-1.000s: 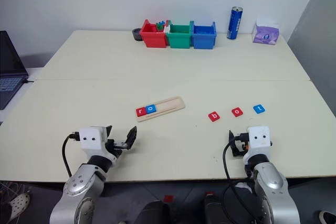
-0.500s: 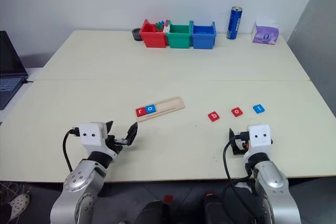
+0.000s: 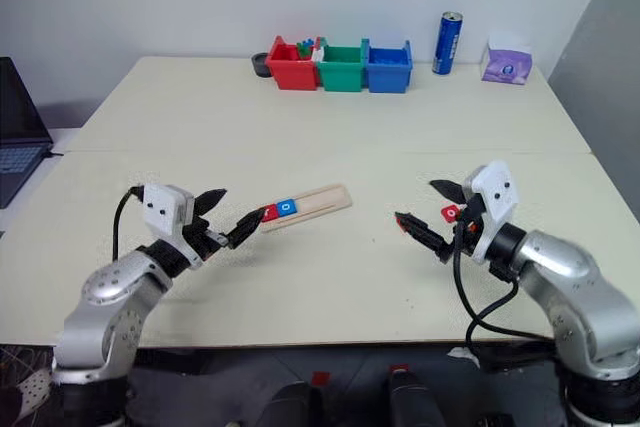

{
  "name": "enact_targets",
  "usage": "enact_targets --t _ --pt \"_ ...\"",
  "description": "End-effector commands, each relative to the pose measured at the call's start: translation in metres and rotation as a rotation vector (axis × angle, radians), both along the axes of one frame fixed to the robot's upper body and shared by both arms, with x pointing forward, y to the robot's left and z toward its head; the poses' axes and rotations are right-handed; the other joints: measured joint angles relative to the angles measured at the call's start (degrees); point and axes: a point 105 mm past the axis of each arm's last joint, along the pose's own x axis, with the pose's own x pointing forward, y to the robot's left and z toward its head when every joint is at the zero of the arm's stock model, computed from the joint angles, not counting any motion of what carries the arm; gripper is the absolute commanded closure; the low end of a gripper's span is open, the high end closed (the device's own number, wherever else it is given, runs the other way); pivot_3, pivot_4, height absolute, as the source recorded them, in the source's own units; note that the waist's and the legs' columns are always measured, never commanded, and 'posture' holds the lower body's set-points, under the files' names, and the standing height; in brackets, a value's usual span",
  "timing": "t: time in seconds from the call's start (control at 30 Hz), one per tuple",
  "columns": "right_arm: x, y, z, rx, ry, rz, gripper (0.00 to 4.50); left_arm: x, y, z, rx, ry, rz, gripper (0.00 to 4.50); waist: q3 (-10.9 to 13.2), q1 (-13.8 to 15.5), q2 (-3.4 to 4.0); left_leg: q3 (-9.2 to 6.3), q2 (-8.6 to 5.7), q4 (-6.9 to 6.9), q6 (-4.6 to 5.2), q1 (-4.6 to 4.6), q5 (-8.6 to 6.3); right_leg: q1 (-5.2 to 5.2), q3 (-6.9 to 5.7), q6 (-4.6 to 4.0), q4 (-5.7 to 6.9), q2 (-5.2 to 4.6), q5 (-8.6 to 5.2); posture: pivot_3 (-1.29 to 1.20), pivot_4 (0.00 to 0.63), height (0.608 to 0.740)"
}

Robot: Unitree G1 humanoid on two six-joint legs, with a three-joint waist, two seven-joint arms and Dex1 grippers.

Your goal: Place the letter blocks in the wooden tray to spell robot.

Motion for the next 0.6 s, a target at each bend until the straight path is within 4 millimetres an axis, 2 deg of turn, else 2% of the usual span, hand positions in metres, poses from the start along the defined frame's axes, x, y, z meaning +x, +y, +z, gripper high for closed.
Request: enact_targets --t 0.03,0.13,0.33,0.6 --pt "-0.010 0.014 0.010 0.003 0.027 0.165 0.03 0.006 -0.006 0.001 0.039 0.012 -0.136 0.00 0.0 0.0 0.00 0.00 0.00 -0.01 0.00 -0.03 0.00 -0.02 0.00 0.00 -0.01 0.00 0.00 0.00 0.150 0.740" --pt "-0.016 0.026 0.012 -0.017 0.057 0.293 0.03 0.020 -0.008 -0.005 0.123 0.049 -0.274 0.00 0.0 0.0 -0.01 -0.03 -0.01 0.03 0.00 -0.06 0.01 -0.03 -0.06 -0.01 0.00 0.00 0.00 0.00 0.150 0.740" --pt "-0.009 0.040 0.016 -0.013 0.052 0.351 0.03 0.051 0.001 -0.009 0.218 0.063 -0.368 0.00 0.0 0.1 -0.01 -0.15 -0.02 0.07 0.00 -0.24 0.01 -0.11 -0.17 -0.07 -0.01 0.00 0.04 0.00 0.150 0.740" --pt "-0.006 0.047 0.017 0.003 0.044 0.339 0.03 0.065 0.000 -0.023 0.277 0.141 -0.463 0.00 0.0 0.1 -0.01 -0.45 -0.03 0.08 0.01 -0.52 0.00 -0.24 -0.44 -0.30 -0.02 -0.02 0.17 0.00 0.150 0.740"
